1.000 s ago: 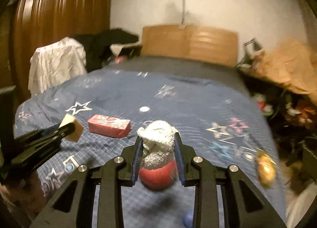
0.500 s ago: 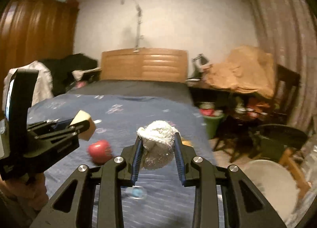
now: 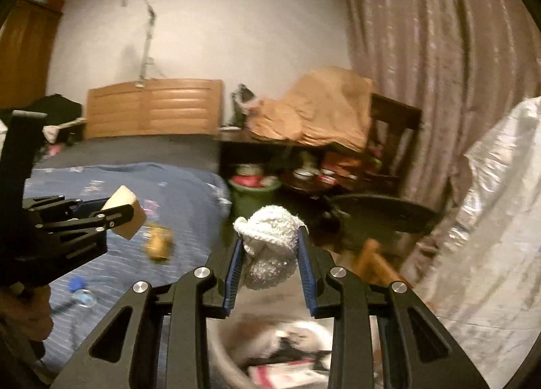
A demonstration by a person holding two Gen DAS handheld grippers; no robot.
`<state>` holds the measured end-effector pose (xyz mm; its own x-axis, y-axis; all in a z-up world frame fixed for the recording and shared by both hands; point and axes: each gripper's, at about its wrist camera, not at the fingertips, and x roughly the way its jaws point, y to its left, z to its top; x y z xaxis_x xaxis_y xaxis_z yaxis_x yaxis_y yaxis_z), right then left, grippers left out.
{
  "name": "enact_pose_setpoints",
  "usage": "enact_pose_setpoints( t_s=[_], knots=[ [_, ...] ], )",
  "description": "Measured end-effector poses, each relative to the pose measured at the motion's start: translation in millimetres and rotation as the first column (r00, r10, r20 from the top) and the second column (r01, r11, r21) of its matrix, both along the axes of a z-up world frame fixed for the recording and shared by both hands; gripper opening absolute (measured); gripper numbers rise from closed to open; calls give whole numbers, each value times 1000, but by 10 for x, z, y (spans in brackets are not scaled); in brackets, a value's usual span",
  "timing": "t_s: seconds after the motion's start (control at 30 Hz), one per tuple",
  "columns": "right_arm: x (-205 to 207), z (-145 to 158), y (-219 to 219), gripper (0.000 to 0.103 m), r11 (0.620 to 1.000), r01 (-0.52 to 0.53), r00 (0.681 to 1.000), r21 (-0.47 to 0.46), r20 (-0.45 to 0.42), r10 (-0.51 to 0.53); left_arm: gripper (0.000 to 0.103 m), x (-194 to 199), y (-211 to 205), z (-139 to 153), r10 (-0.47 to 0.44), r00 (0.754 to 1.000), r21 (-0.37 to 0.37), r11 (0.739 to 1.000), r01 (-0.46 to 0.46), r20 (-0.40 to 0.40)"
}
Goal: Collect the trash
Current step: 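Carry the cream block and white sock over the white bucket, then open both tools to drop the cream block and white sock into the bucket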
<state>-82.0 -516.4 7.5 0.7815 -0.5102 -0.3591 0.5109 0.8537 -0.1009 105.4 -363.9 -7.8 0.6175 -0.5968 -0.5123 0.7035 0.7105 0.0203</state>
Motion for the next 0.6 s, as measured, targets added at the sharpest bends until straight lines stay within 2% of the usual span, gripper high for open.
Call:
enact_pose_setpoints(
  t_s=[0.2,0.37,0.5,0.6],
  knots=[
    [-74,-142,-724,33,997,78,995,24,-59,-76,27,-43,-667,-158,-145,988,38,988,147,-43],
    [-28,-294,-1058,33,995,101,990,28,-99,-98,27,-90,-1061,-361,-219,973,84,971,224,-65],
    [-14,-410,-1224,33,993,103,989,57,-108,-97,27,-161,-1225,-504,-250,966,117,959,257,-71],
    [46,-477,-1174,33,993,97,989,67,-122,-88,27,-188,-1319,-601,-261,962,143,952,270,-79]
  ],
)
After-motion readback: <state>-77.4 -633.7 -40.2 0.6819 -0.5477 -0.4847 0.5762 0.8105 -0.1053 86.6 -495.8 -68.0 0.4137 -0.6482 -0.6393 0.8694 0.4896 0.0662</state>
